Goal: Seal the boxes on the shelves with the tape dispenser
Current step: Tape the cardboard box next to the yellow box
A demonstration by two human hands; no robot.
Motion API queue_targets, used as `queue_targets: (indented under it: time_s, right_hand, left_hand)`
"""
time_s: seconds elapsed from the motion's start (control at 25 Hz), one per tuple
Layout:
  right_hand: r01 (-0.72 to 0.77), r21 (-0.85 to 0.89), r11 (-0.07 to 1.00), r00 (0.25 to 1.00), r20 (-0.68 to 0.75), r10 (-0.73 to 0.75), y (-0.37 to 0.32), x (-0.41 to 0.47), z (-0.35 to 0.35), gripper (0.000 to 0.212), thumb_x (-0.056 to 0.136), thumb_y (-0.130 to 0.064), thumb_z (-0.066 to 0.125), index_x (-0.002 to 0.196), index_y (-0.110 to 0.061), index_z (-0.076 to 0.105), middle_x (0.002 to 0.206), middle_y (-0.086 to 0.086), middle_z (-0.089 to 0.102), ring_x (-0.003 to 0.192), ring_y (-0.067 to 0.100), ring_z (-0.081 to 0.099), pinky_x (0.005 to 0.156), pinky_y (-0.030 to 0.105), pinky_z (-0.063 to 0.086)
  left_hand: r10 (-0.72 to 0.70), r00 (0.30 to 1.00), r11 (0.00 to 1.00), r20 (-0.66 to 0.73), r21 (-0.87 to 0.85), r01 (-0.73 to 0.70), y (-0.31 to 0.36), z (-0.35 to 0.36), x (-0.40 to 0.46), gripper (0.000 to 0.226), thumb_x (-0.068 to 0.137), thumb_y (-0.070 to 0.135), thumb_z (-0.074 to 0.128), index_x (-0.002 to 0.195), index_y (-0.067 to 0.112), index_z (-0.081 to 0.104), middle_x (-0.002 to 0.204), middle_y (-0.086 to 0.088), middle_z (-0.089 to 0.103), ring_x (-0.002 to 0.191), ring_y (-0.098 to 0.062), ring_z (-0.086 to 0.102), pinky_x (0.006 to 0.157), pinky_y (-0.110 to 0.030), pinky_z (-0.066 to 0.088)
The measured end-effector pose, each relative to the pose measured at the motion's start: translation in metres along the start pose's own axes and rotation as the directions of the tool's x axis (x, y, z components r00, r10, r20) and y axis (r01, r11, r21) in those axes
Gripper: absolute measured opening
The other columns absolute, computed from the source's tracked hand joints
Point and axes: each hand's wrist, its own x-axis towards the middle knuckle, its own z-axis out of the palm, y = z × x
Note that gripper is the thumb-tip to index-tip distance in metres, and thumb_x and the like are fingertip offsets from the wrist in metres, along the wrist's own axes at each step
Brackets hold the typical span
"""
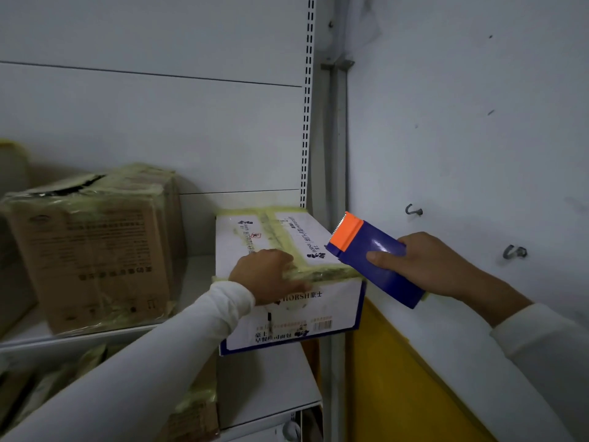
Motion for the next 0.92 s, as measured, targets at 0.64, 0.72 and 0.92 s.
queue_targets:
  time_s: [0.64, 0.72, 0.92]
  right_hand:
    - [0.368, 0.032, 0.929, 0.927, 0.066, -0.369, -0.193, 0.065, 0.113, 0.038, 0.087, -0.052, 0.064, 0.063, -0.022, 0.06, 0.057, -0.001, 0.064, 0.049, 0.01, 0.059, 0.052, 0.024, 0.04]
    - [0.372, -0.03, 0.928, 0.928, 0.044, -0.37, -0.216, 0.068, 0.129, 0.04, 0.087, -0.05, 0.066, 0.065, -0.017, 0.058, 0.06, 0.003, 0.065, 0.049, 0.011, 0.059, 0.052, 0.025, 0.04]
    - [0.354, -0.042, 0.934, 0.935, -0.005, -0.354, -0.242, 0.067, 0.156, 0.037, 0.09, -0.043, 0.065, 0.064, -0.018, 0.058, 0.061, 0.002, 0.066, 0.05, 0.009, 0.059, 0.05, 0.018, 0.039]
  left_hand:
    - [-0.041, 0.884, 0.992, -0.466, 0.086, 0.092, -0.222, -0.171, -0.092, 0.051, 0.082, 0.045, 0.068, 0.124, 0.019, 0.06, 0.126, 0.0, 0.057, 0.111, -0.023, 0.056, 0.093, -0.036, 0.046]
    - [-0.07, 0.911, 0.988, -0.407, 0.097, 0.12, -0.251, -0.177, -0.087, 0.059, 0.083, 0.047, 0.065, 0.133, 0.02, 0.051, 0.135, 0.0, 0.05, 0.118, -0.025, 0.052, 0.097, -0.038, 0.044]
    - [-0.07, 0.971, 0.958, -0.23, 0.256, 0.129, -0.285, -0.167, -0.064, 0.064, 0.088, 0.053, 0.053, 0.145, 0.035, 0.028, 0.148, 0.0, 0.039, 0.132, -0.025, 0.041, 0.107, -0.041, 0.028]
